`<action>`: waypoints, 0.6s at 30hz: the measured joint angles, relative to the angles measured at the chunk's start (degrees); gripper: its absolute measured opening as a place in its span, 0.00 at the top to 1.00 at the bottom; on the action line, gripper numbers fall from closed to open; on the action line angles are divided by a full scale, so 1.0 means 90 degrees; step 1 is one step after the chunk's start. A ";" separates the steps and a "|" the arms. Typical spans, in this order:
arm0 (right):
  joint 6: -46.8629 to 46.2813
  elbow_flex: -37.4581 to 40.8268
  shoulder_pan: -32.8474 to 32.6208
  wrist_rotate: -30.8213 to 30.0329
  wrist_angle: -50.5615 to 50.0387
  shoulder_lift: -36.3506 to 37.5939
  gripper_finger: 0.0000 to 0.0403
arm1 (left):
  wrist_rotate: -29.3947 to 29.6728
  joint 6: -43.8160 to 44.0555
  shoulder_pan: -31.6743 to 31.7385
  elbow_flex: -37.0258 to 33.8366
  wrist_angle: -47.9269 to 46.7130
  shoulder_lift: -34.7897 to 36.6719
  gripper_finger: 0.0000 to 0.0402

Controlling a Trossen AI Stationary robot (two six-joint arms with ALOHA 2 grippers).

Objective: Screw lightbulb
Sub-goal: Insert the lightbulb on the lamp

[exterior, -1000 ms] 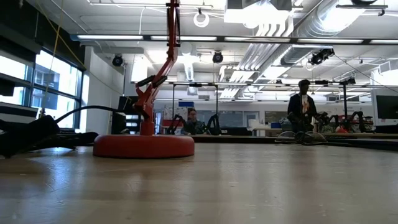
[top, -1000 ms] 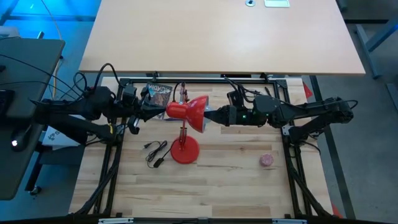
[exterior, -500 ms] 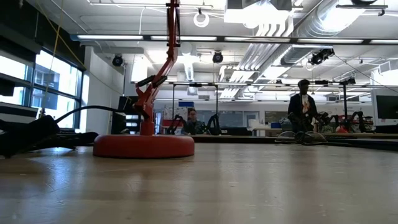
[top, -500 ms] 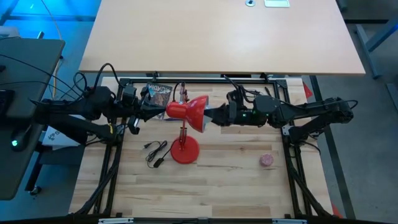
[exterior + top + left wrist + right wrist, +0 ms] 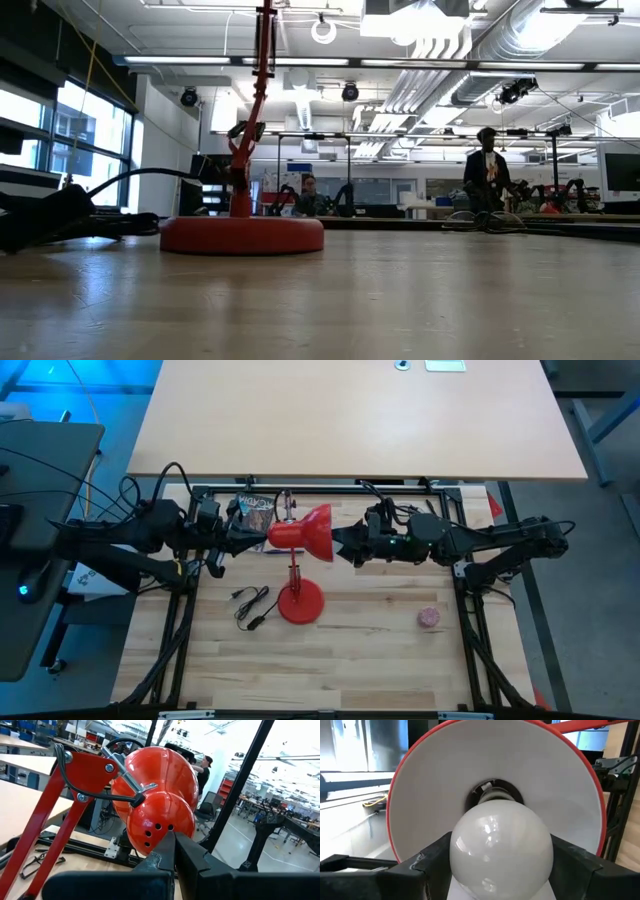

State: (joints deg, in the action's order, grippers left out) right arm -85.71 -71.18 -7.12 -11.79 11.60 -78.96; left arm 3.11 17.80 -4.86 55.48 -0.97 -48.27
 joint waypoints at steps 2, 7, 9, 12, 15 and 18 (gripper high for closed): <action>0.0044 0.0000 0.0000 0.0001 -0.0001 0.0000 0.38 | -0.0015 -0.0002 0.0000 0.0000 -0.0005 0.0000 1.00; 0.0107 0.0000 0.0000 0.0002 -0.0002 0.0000 0.38 | -0.0014 -0.0004 0.0000 0.0000 -0.0009 0.0000 1.00; 0.0132 0.0000 0.0000 0.0002 -0.0004 0.0000 0.38 | -0.0012 -0.0005 0.0000 0.0000 -0.0007 0.0000 1.00; 0.0285 0.0000 0.0000 0.0039 -0.0007 0.0000 0.38 | -0.0011 -0.0002 0.0000 0.0000 -0.0037 0.0002 1.00; 0.0621 0.0000 0.0000 0.0074 -0.0010 0.0000 0.38 | -0.0014 0.0003 0.0000 0.0000 -0.0120 0.0005 1.00; 0.0954 0.0000 0.0003 0.0106 -0.0012 0.0000 0.38 | -0.0011 0.0009 0.0000 0.0000 -0.0131 0.0002 1.00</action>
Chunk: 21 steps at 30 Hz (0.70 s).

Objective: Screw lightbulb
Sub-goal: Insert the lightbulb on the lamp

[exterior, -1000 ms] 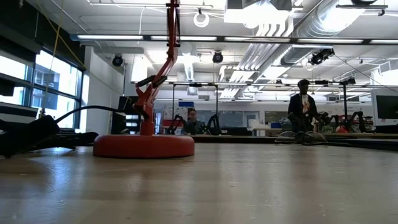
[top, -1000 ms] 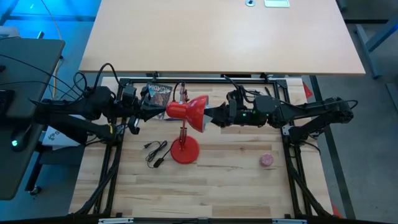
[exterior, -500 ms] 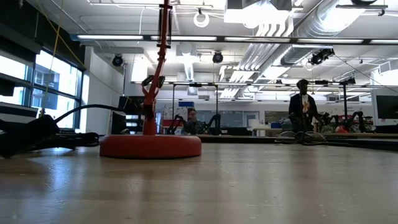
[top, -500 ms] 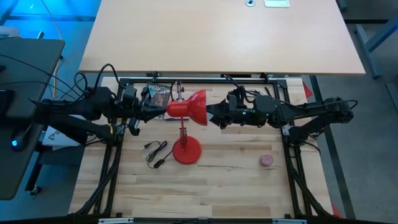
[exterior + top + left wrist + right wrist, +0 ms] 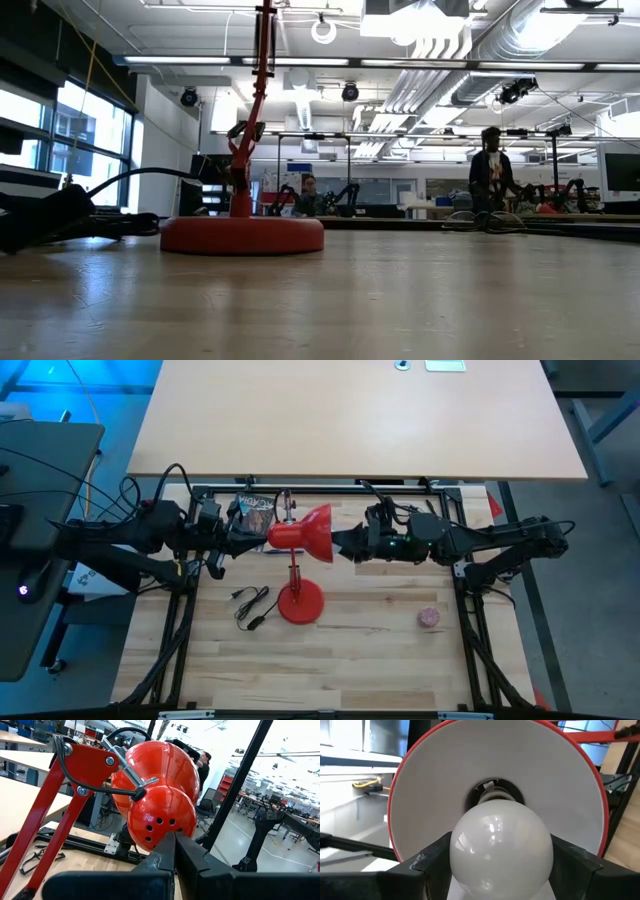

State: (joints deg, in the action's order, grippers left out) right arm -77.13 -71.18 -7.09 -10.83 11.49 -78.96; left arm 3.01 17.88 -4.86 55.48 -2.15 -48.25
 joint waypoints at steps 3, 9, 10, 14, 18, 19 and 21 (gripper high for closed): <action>0.0281 0.0000 0.0000 0.0014 -0.0005 0.0000 0.38 | 0.0002 0.0003 0.0000 0.0000 0.0000 0.0001 1.00; 0.0490 0.0000 0.0002 0.0093 -0.0006 0.0000 0.38 | 0.0002 0.0156 0.0000 0.0000 0.0000 0.0002 1.00; 0.0563 0.0000 0.0006 0.0154 -0.0007 0.0000 0.38 | 0.0000 0.0161 -0.0002 0.0000 0.0000 0.0002 1.00; 0.0496 0.0000 0.0014 0.0433 -0.0012 0.0002 0.38 | -0.0021 0.0169 -0.0002 0.0000 -0.0002 0.0005 1.00; 0.0424 0.0000 0.0185 0.0860 -0.0029 0.0005 0.38 | -0.0017 0.0171 -0.0002 0.0000 -0.0005 0.0005 1.00; 0.0404 0.0000 0.0225 0.0923 -0.0027 0.0009 0.38 | -0.0008 0.0169 -0.0002 0.0000 -0.0007 0.0005 1.00; 0.0390 0.0000 0.0315 0.1078 -0.0048 0.0031 0.38 | 0.0004 0.0170 -0.0002 0.0000 -0.0007 0.0005 1.00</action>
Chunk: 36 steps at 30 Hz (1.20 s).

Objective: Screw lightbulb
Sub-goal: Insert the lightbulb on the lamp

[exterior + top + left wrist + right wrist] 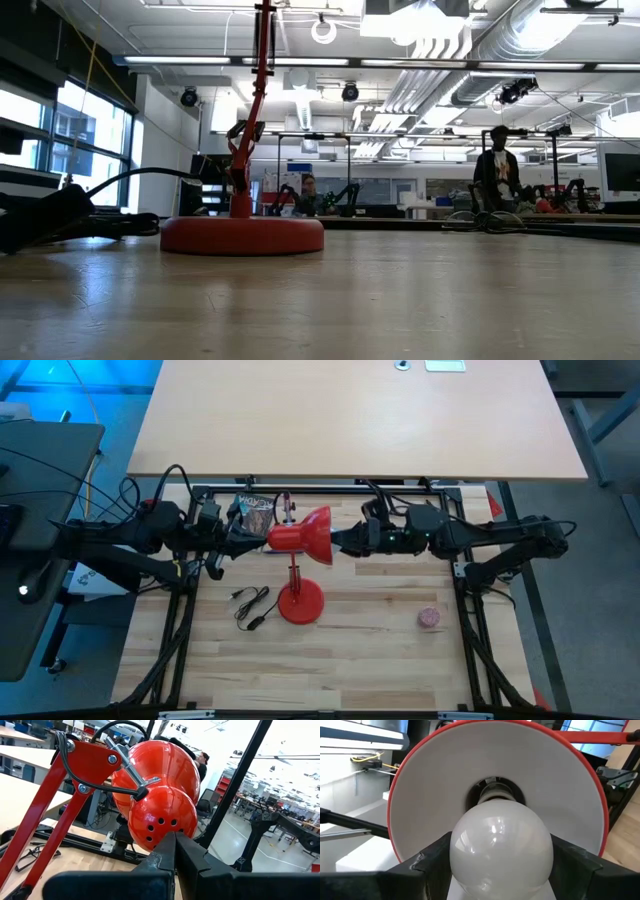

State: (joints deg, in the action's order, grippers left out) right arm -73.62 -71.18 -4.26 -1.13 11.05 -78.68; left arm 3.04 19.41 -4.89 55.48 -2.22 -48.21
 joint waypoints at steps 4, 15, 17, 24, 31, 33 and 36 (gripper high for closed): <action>-0.0169 0.0000 0.0101 0.0270 0.0008 0.0002 0.38 | 0.0003 0.0001 0.0000 0.0000 -0.0045 0.0000 1.00; -0.0413 -0.0135 0.0165 0.0587 -0.0347 0.0076 0.38 | 0.0039 -0.0002 0.0005 0.0000 -0.0192 -0.0012 1.00; -0.0277 -0.0374 0.0205 0.0666 -0.0810 0.0085 0.38 | 0.0052 -0.0001 0.0007 0.0000 -0.0251 -0.0017 1.00; 0.0407 -0.1174 0.0273 0.0723 -0.2057 0.0061 0.38 | 0.0040 -0.0002 0.0007 -0.0005 -0.0229 -0.0024 1.00; 0.0780 -0.1161 0.0206 0.0457 -0.2071 0.0041 0.38 | 0.0023 -0.0100 0.0005 -0.0005 0.0047 -0.0017 1.00; 0.0841 -0.1161 0.0238 0.0461 -0.2036 0.0028 0.38 | 0.0023 -0.0101 0.0005 -0.0005 0.0041 -0.0019 1.00; 0.0853 -0.1161 0.0256 0.0485 -0.2039 0.0029 0.38 | -0.0009 -0.0094 -0.0002 -0.0005 0.0044 -0.0019 1.00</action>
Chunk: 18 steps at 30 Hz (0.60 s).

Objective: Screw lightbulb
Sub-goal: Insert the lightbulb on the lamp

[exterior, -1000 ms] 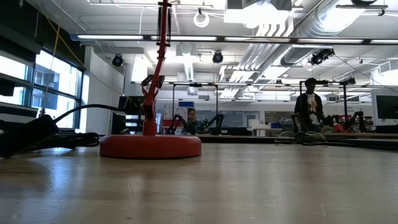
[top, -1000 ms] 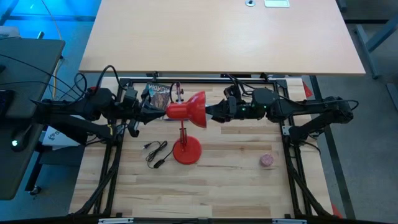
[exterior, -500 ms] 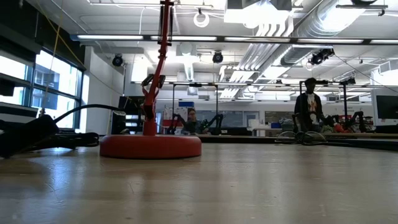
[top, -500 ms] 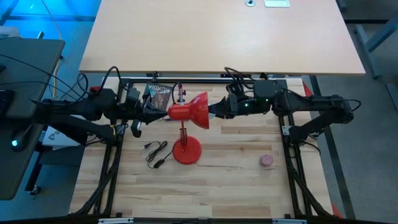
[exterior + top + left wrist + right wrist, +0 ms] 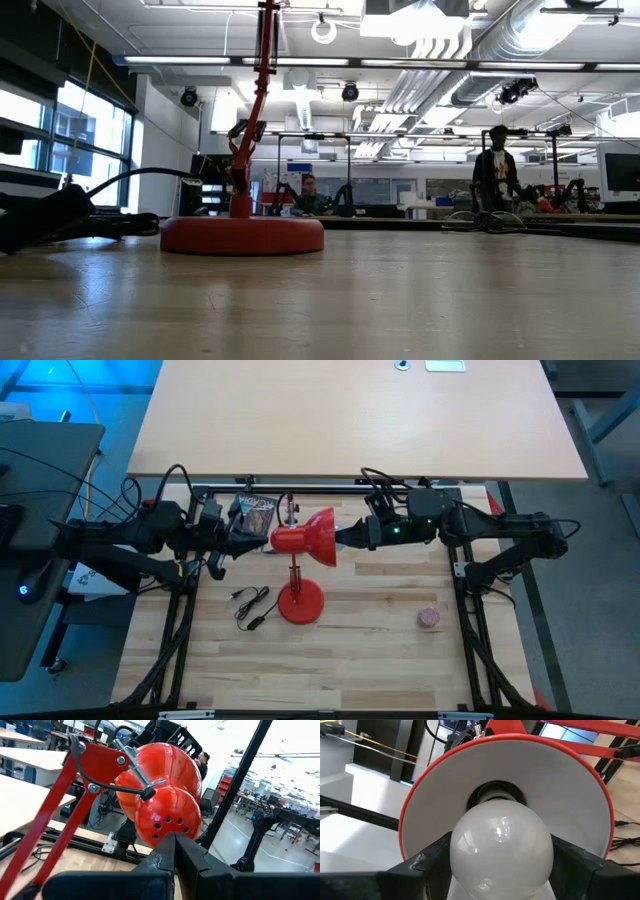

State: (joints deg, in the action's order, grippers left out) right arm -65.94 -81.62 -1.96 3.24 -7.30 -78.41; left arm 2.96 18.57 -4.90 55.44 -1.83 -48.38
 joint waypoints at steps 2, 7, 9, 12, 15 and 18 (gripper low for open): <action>0.0001 0.0000 -0.0002 -0.0001 0.0011 0.0000 0.38 | -0.0133 0.0029 0.0002 0.0000 -0.0002 -0.0002 1.00; -0.0002 0.0000 0.0002 -0.0001 0.0008 0.0000 0.38 | -0.0199 0.0025 -0.0003 0.0000 0.0110 -0.0058 1.00; -0.0005 0.0001 0.0005 -0.0002 0.0010 0.0000 0.38 | -0.0199 -0.0061 -0.0003 0.0000 0.0269 -0.0143 1.00; -0.0021 0.0005 0.0004 0.0001 -0.0006 0.0012 0.38 | -0.0204 -0.0129 -0.0003 0.0000 0.0340 -0.0235 1.00; -0.0022 0.0005 0.0002 0.0001 0.0001 0.0012 0.38 | -0.0226 -0.0129 -0.0003 0.0000 0.0338 -0.0282 1.00; -0.0023 0.0005 0.0002 -0.0005 0.0015 0.0012 0.38 | -0.0243 -0.0130 -0.0003 0.0000 0.0342 -0.0291 1.00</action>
State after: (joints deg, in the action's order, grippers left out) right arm -66.15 -81.58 -1.93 3.19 -7.17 -78.30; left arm 0.78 17.39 -4.93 55.44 1.26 -51.00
